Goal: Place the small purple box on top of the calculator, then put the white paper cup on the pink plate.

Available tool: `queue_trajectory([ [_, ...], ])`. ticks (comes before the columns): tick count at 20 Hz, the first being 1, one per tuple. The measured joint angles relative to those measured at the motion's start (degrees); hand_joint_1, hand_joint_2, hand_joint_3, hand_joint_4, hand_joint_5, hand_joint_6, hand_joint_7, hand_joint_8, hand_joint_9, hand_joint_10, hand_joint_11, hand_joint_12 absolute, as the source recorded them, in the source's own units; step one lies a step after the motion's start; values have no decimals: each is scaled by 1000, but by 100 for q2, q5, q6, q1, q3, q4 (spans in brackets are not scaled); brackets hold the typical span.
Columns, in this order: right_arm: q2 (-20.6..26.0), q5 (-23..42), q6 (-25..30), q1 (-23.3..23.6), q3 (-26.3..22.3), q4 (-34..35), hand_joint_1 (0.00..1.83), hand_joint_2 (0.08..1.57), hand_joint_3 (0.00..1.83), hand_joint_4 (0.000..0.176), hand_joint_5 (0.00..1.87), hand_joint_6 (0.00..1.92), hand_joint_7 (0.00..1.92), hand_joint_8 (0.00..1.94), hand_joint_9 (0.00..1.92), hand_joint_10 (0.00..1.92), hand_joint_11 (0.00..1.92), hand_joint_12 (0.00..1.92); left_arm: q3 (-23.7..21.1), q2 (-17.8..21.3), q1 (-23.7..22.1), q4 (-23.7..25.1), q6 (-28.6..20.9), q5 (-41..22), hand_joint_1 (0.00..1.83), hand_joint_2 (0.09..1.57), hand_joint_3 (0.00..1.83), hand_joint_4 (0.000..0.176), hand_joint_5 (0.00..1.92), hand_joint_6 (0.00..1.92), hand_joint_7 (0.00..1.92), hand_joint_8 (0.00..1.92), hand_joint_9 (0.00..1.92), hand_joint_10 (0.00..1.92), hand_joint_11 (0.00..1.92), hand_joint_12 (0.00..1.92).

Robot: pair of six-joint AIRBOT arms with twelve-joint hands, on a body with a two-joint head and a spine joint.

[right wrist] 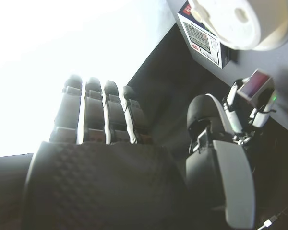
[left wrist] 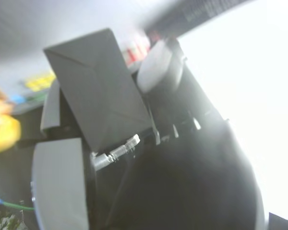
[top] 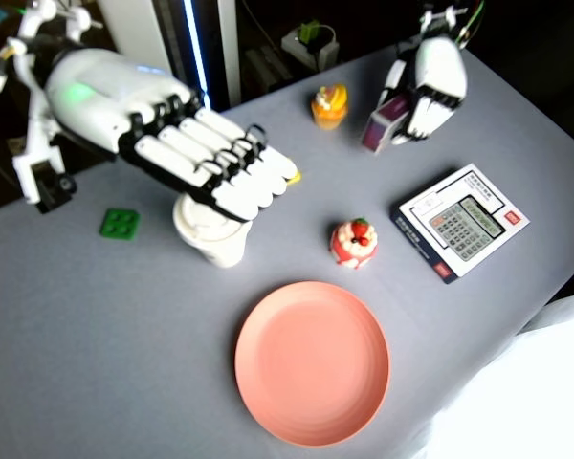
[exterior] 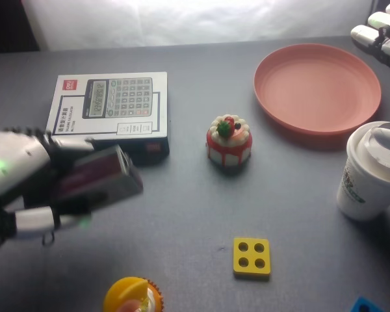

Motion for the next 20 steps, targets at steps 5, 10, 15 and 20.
queue_trajectory([
  [5,-15,4,0,2,9,7,197,1306,1,0,0,0,0,0,0,0,0,0,625,-391,-776,-505,151,157,1130,1190,0,0,836,1189,923,1856,1169,1921,1321,1921],
  [10,-42,2,-2,0,33,33,227,1300,0,0,0,0,0,0,0,0,0,0,1554,-1010,-1711,-793,155,1025,1216,1176,0,0,845,1156,889,1356,1036,1783,1165,1921],
  [15,-85,2,0,-4,44,20,229,1286,0,0,0,0,0,0,0,0,0,0,2400,-1578,-2194,-1257,227,2092,1259,1137,1,0,921,822,976,1262,1013,1422,992,1896],
  [20,-90,4,0,-4,44,28,269,1294,0,0,0,0,0,0,0,0,0,0,2675,-1836,-2293,-1414,358,2603,1303,1227,0,0,548,310,731,1394,572,1072,421,1726],
])
